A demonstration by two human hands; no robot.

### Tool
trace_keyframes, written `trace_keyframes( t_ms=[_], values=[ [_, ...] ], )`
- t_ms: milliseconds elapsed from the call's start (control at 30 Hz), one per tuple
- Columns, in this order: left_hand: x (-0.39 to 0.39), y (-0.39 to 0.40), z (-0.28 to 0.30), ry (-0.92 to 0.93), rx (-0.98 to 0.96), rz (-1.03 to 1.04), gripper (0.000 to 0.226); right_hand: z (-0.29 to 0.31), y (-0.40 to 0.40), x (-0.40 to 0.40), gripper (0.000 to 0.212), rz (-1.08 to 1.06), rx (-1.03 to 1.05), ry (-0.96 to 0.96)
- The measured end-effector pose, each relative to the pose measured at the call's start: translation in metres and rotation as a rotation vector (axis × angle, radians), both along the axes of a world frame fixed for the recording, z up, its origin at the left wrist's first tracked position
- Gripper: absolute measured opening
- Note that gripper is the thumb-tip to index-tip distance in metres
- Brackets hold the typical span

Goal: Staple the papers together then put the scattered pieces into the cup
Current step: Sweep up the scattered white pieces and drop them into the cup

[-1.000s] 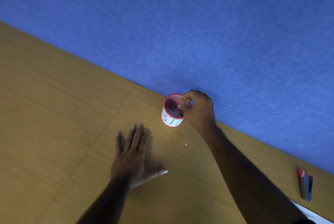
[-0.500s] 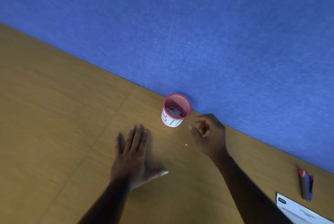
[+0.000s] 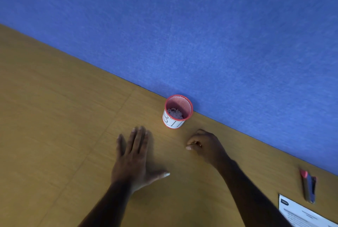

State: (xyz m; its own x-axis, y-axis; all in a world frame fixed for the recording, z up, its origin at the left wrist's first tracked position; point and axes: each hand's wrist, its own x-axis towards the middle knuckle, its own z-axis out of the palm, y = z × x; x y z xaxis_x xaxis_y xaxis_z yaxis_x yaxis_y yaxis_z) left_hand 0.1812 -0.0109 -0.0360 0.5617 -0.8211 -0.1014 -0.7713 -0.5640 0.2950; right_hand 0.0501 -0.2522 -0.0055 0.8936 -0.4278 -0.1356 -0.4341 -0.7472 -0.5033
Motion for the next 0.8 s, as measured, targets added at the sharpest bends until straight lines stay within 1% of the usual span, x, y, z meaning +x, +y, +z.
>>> trace_keyframes(
  t_ms=[200,433,733,800],
  values=[
    [-0.001,0.000,-0.001,0.005,0.007,0.005,0.141,-0.002,-0.001,-0.003,0.005,0.041,-0.039,-0.006],
    [0.000,-0.001,-0.001,0.004,-0.003,0.005,0.139,-0.003,0.002,-0.003,0.007,0.063,-0.097,0.019],
    [-0.001,-0.001,-0.001,-0.001,0.012,0.010,0.139,-0.012,0.003,-0.009,0.011,0.098,-0.182,0.003],
    [-0.001,-0.001,-0.001,0.001,0.014,0.013,0.140,-0.015,0.003,-0.010,0.009,0.090,-0.164,0.005]
  ],
)
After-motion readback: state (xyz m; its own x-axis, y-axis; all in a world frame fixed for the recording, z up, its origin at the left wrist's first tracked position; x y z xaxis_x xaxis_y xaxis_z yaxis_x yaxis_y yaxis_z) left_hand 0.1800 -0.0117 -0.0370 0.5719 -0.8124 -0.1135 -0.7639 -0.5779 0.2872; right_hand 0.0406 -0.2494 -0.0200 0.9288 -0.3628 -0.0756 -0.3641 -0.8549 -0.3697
